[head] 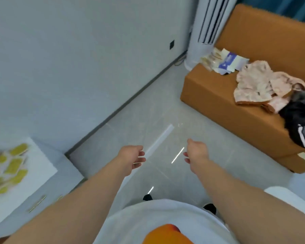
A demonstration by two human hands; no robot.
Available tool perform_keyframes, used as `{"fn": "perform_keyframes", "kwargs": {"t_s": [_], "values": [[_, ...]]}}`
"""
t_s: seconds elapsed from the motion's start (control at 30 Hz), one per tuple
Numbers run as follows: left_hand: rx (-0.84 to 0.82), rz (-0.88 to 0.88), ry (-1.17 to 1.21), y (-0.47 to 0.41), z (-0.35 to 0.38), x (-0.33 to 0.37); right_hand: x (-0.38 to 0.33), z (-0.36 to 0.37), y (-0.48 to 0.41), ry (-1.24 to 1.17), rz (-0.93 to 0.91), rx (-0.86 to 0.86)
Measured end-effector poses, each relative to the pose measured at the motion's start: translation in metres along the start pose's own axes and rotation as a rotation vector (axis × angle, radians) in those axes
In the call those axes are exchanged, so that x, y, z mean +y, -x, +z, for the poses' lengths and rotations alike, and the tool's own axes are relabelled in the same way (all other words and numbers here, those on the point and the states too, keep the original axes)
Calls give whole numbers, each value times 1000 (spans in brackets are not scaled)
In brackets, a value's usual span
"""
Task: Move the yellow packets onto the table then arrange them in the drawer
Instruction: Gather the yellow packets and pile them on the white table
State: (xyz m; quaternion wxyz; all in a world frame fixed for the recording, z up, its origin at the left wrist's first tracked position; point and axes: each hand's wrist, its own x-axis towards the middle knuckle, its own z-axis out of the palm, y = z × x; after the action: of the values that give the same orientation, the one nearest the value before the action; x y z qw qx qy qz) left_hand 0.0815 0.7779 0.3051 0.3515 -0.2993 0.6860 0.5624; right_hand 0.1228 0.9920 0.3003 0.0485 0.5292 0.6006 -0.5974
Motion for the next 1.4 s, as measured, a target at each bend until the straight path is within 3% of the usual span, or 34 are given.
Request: {"fn": "perform_keyframes", "kwargs": {"t_s": [0.23, 0.47, 0.93, 1.13, 1.4], "values": [[251, -40, 389, -2, -165, -43, -3, 158, 69, 315, -109, -265], [397, -150, 719, -10, -251, -85, -5, 272, 104, 567, -172, -433], [643, -255, 857, -76, -432, -40, -50, 508, 103, 824, -39, -678], [642, -252, 1051, -86, -496, -42, -37, 584, 138, 951, 11, -733], [583, -349, 1146, -123, -599, -107, 14, 683, 187, 995, 64, -694]]}}
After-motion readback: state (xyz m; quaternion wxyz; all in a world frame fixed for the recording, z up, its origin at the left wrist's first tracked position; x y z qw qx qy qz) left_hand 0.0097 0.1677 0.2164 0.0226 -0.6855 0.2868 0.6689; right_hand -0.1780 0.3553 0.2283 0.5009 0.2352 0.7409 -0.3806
